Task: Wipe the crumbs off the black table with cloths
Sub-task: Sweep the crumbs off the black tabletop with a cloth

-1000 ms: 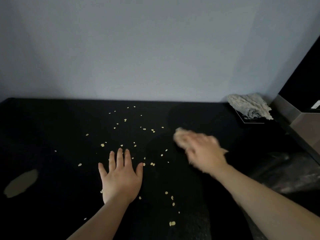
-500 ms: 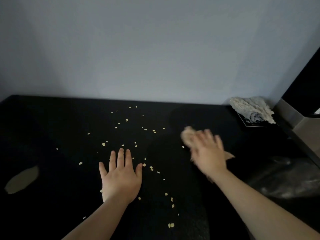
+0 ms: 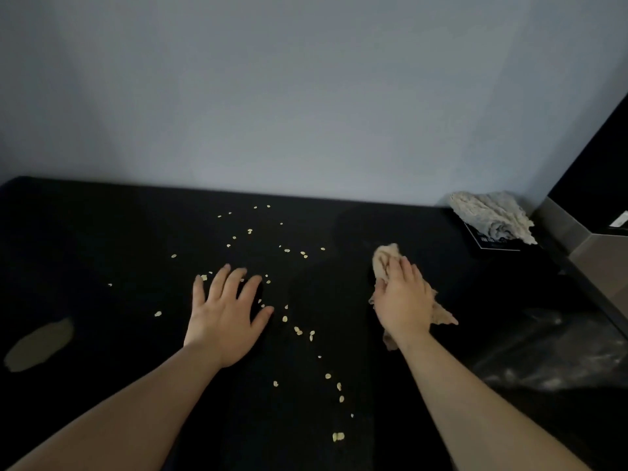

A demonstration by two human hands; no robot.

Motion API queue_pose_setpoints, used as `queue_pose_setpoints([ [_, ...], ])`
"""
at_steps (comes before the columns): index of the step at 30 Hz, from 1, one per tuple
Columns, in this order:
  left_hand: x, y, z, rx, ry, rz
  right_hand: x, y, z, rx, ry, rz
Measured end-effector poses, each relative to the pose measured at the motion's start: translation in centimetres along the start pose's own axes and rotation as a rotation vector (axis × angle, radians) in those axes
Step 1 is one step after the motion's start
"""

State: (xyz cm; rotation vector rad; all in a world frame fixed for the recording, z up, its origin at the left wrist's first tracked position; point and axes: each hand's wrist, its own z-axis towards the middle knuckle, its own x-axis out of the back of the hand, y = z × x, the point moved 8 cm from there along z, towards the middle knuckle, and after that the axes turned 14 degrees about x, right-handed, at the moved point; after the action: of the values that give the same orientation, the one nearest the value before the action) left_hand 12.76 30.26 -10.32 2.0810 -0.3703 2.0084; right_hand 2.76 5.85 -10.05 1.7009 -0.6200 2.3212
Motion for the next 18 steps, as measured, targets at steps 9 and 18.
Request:
queue_pose_setpoints([
  [9, -0.8, -0.3, 2.5, 0.006, -0.096, -0.154, -1.0, -9.6, -1.4, 0.768, -0.102, 0.121],
  [18, -1.8, -0.4, 2.9, 0.009, -0.108, -0.049, -1.9, -5.1, 6.0, 0.012, 0.007, 0.029],
])
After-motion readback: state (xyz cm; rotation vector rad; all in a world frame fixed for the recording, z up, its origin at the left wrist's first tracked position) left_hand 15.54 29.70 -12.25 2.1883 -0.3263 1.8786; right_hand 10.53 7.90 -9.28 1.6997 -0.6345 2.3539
